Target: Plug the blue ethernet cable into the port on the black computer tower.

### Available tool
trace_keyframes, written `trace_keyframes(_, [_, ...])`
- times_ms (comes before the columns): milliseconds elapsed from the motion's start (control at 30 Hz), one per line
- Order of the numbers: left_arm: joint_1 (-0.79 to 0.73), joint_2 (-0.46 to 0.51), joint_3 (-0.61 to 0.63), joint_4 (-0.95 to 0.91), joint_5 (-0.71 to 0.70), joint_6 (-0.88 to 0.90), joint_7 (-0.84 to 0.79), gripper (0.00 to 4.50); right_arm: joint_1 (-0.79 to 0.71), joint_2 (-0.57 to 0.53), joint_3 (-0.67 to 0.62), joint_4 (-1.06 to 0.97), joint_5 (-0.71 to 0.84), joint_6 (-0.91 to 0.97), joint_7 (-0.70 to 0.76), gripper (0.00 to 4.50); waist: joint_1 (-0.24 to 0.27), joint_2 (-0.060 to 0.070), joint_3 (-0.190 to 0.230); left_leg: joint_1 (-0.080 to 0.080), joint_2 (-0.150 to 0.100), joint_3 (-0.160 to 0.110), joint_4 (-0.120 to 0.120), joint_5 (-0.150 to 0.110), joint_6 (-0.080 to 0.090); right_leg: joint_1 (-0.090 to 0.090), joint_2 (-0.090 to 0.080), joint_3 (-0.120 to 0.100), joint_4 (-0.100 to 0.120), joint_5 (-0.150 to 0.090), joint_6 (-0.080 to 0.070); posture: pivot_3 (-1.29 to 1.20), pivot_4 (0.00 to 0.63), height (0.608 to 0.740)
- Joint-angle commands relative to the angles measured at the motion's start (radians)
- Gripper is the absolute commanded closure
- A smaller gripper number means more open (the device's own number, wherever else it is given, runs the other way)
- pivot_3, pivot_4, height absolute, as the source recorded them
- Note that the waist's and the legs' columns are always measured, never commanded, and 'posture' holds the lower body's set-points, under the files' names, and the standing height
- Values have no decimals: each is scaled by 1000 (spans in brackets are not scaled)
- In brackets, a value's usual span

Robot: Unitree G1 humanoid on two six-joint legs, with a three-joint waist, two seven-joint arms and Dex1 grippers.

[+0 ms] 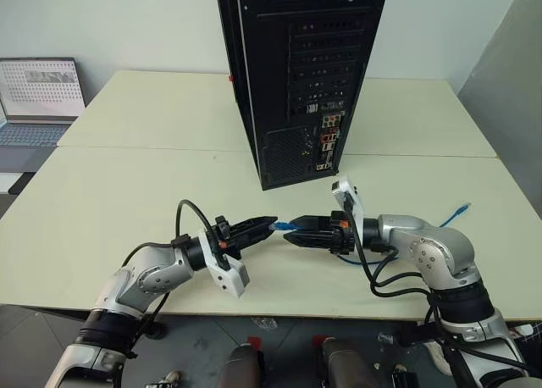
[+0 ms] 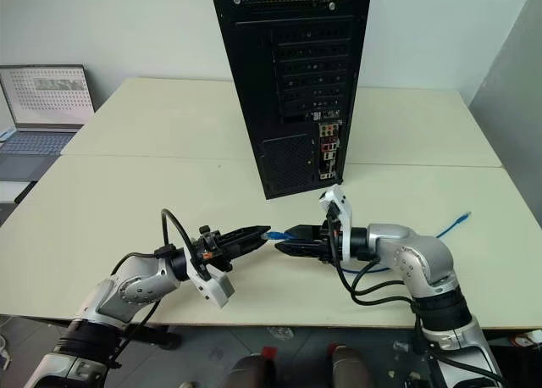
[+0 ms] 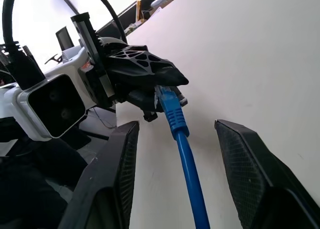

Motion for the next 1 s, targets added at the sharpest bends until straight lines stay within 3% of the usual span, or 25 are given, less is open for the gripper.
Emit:
trace_keyframes(33, [-12, 10, -2, -38, -9, 1, 16, 4274, -26, 7, -34, -15, 38, 3, -3, 1942, 0, 0, 0, 0, 0, 0, 0, 0, 0, 0, 0, 0, 0, 0, 0, 0, 150, 740])
trace_keyframes(100, [-12, 10, -2, -40, -10, 3, 16, 4274, -27, 10, -33, -13, 40, 2, -9, 1942, 0, 0, 0, 0, 0, 0, 0, 0, 0, 0, 0, 0, 0, 0, 0, 0, 150, 740])
trace_keyframes(200, [-11, 10, -2, -42, -10, 4, 16, 4274, -27, 11, -27, -10, 35, -3, -16, 2338, 0, 0, 0, 0, 0, 0, 0, 0, 0, 0, 0, 0, 0, 0, 0, 0, 150, 740])
trace_keyframes(400, [-11, 9, -1, -44, -9, 7, 18, 4274, -24, 9, -19, -11, 31, -8, -23, 3658, 0, 0, 0, 0, 0, 0, 0, 0, 0, 0, 0, 0, 0, 0, 0, 0, 150, 740])
trace_keyframes(567, [-11, 7, -1, -47, -7, 11, 21, 4274, -26, 9, -20, -8, 30, -9, -26, 4482, 0, 0, 0, 0, 0, 0, 0, 0, 0, 0, 0, 0, 0, 0, 0, 0, 150, 740])
trace_keyframes(800, [-11, 5, -2, -56, 1, 20, 29, 4274, -35, 5, -25, 0, 33, -1, -24, 4498, 0, 0, 0, 0, 0, 0, 0, 0, 0, 0, 0, 0, 0, 0, 0, 0, 150, 740])
trace_keyframes(867, [-8, 6, -4, -59, -19, 24, 27, 3531, -37, 3, -25, 3, 35, 3, -23, 4499, 0, 0, 0, 0, 0, 0, 0, 0, 0, 0, 0, 0, 0, 0, 0, 0, 150, 740])
trace_keyframes(1000, [-2, 18, -16, -53, -60, 52, -3, 2869, -38, -4, -28, 4, 36, 4, -21, 4500, 0, 0, 0, 0, 0, 0, 0, 0, 0, 0, 0, 0, 0, 0, 0, 0, 150, 740])
